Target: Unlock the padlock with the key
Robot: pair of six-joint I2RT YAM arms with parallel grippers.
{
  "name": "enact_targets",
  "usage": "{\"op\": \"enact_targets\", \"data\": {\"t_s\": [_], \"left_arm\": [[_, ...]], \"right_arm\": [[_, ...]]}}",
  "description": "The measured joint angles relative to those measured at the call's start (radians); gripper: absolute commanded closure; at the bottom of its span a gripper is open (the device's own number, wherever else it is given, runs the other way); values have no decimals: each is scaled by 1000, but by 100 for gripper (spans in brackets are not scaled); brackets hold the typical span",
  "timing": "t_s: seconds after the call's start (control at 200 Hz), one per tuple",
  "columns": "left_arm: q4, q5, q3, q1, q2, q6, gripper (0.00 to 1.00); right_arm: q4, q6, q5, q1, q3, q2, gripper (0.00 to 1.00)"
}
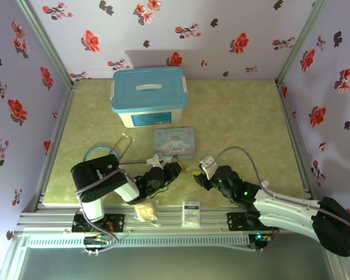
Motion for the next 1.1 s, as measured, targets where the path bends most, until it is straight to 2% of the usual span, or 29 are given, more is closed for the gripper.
{"op": "enact_targets", "data": {"t_s": [0.11,0.345,0.59,0.735,0.865,1.01,1.1], "left_arm": [[1,-1,-1,-1,-1,3,100],[2,-1,-2,-6,-26,7,100],[-2,-10,-3,-10,-29,10,100],[-8,-39,-6,-9,-31,15,100],[-8,-41,-10,-13,-38,18,100],[1,-41,-13,-14,-45,18,100],[2,-41,-17,-15,-45,18,100]], "right_arm": [[36,-103,42,55,16,80,56],[103,-271,116,142,63,251,63],[201,-350,206,180,92,394,67],[237,-365,230,193,114,462,74],[261,-364,251,200,133,507,74],[277,-347,266,203,143,513,65],[286,-344,254,212,142,511,66]]}}
